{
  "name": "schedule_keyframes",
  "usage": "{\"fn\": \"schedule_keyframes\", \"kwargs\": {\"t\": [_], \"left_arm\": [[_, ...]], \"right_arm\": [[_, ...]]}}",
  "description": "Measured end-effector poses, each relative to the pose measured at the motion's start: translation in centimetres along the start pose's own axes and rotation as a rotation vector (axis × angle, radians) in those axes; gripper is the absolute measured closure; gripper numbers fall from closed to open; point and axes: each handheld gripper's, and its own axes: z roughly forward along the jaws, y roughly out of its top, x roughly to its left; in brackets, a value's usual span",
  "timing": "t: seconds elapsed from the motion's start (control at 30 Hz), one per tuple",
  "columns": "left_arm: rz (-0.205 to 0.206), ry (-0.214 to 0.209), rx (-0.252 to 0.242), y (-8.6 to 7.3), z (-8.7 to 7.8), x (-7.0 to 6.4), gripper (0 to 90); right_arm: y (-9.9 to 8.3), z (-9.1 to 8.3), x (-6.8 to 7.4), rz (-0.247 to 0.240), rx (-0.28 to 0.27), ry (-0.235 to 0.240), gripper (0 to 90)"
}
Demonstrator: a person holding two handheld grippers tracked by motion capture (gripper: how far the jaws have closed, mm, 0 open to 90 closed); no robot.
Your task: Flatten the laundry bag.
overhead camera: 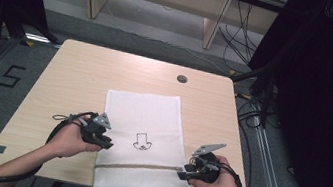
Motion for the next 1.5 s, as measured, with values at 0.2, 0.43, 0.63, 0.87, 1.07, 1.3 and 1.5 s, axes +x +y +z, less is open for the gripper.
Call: {"fn": "schedule_keyframes", "kwargs": {"t": [0.2, 0.43, 0.63, 0.87, 1.07, 1.3, 1.5], "left_arm": [[0.003, -0.031, -0.011, 0.5, 1.6, -1.7, 75.6], [0.034, -0.02, 0.056, 0.5, 3.1, -1.8, 77.8], [0.038, -0.015, 0.067, 0.3, 3.5, -1.8, 81.0], [0.032, 0.031, 0.074, 0.1, 3.3, -1.2, 83.5], [0.001, 0.048, 0.064, -0.3, 3.0, -0.2, 83.8], [0.0, 0.055, 0.063, -0.5, 2.9, -0.1, 83.8], [-0.013, 0.064, 0.02, -0.6, 2.4, 0.1, 80.7]], "right_arm": [[0.2, 0.8, -2.6, 0.106, 0.051, -0.051, 89.3], [1.2, 2.6, -3.4, 0.132, 0.104, -0.072, 90.0], [1.5, 3.2, -3.3, 0.123, 0.103, -0.08, 90.0], [1.5, 3.6, -2.8, 0.114, 0.104, -0.082, 90.0], [1.7, 4.0, -1.9, 0.089, 0.106, -0.057, 90.0], [1.8, 4.6, -1.4, 0.072, 0.099, -0.059, 90.0], [1.8, 3.3, -1.4, 0.103, 0.018, -0.091, 88.8]]}}
